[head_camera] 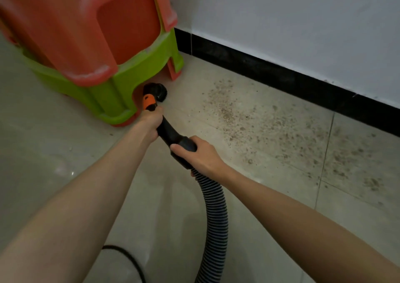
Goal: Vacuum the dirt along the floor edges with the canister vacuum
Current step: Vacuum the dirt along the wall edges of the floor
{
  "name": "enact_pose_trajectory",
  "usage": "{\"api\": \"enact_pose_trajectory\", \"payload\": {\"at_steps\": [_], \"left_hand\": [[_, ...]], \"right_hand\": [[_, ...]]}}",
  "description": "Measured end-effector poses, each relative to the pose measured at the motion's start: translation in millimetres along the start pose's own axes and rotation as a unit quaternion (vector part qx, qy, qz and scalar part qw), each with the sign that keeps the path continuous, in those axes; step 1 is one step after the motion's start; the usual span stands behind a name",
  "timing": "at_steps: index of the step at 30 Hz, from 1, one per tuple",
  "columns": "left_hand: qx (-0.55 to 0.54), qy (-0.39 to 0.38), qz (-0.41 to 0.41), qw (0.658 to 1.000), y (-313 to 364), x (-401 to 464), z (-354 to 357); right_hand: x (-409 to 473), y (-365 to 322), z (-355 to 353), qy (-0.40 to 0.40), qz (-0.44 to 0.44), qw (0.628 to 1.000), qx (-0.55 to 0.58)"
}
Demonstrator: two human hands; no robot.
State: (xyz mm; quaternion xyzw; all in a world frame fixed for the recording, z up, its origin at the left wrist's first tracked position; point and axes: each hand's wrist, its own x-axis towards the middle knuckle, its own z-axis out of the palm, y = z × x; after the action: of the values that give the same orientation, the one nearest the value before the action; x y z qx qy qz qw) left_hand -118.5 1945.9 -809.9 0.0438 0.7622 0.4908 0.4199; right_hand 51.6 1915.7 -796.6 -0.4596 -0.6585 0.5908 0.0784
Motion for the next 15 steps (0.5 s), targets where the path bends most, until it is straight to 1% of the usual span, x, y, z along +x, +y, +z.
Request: {"api": "enact_pose_trajectory", "payload": {"at_steps": [4,7,10,13,15], "left_hand": [[-0.006,-0.044,-0.017,0.999,-2.6,-0.1,12.2],[0.000,-0.088,-0.020,0.996,-6.0,-4.2,36.4],[0.021,-0.114,-0.008,0.993,-7.6,-8.5,61.9],[0.029,-0.118,0.004,0.993,-10.8,-6.4,78.7],[0.025,-0.108,0.011,0.994,-13.5,-2.2,84.9]], "right_hand": [[1.4,14.2,-7.7,0.013,-0.009,1.000,0.013],[-3.1,29.8,-20.9,0.052,-0.015,0.998,0.030],[-3.8,42.5,-31.4,0.080,0.008,0.996,0.034],[-0.1,45.2,-43.3,0.044,0.053,0.996,0.064],[1.3,43.7,-49.5,0.008,0.075,0.990,0.118]]}}
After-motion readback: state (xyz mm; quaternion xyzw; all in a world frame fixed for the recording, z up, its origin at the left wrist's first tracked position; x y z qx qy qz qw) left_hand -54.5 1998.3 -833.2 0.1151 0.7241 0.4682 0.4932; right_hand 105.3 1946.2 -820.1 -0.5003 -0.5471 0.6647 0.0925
